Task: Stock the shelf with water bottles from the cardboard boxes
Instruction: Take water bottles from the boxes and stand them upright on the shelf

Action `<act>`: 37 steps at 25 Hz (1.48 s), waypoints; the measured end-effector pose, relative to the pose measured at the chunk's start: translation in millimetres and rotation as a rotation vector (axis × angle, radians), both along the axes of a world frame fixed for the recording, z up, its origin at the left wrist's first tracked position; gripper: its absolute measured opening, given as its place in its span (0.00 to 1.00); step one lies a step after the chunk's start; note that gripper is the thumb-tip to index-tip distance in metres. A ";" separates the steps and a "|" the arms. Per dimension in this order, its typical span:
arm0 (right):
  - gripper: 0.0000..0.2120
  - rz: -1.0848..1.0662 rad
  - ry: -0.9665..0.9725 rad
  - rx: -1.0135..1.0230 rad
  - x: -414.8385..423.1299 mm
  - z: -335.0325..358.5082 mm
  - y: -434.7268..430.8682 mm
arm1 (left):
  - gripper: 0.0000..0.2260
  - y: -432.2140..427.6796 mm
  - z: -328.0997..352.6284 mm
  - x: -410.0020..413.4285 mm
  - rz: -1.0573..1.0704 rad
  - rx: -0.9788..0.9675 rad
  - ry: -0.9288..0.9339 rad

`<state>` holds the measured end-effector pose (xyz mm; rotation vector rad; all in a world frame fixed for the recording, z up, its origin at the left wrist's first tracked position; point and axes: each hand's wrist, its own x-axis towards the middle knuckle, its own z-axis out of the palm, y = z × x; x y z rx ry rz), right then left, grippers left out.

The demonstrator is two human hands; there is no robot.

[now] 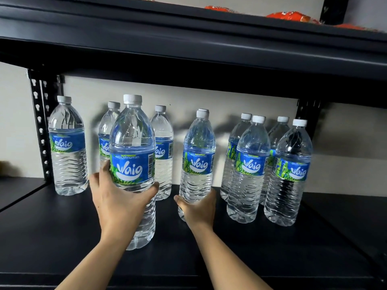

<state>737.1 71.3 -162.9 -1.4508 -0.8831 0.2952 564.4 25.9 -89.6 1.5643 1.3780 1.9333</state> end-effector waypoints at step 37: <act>0.52 0.226 -0.877 -0.919 48.7 -12.0 -37.4 | 0.45 66.4 -16.6 22.1 -0.075 0.010 0.160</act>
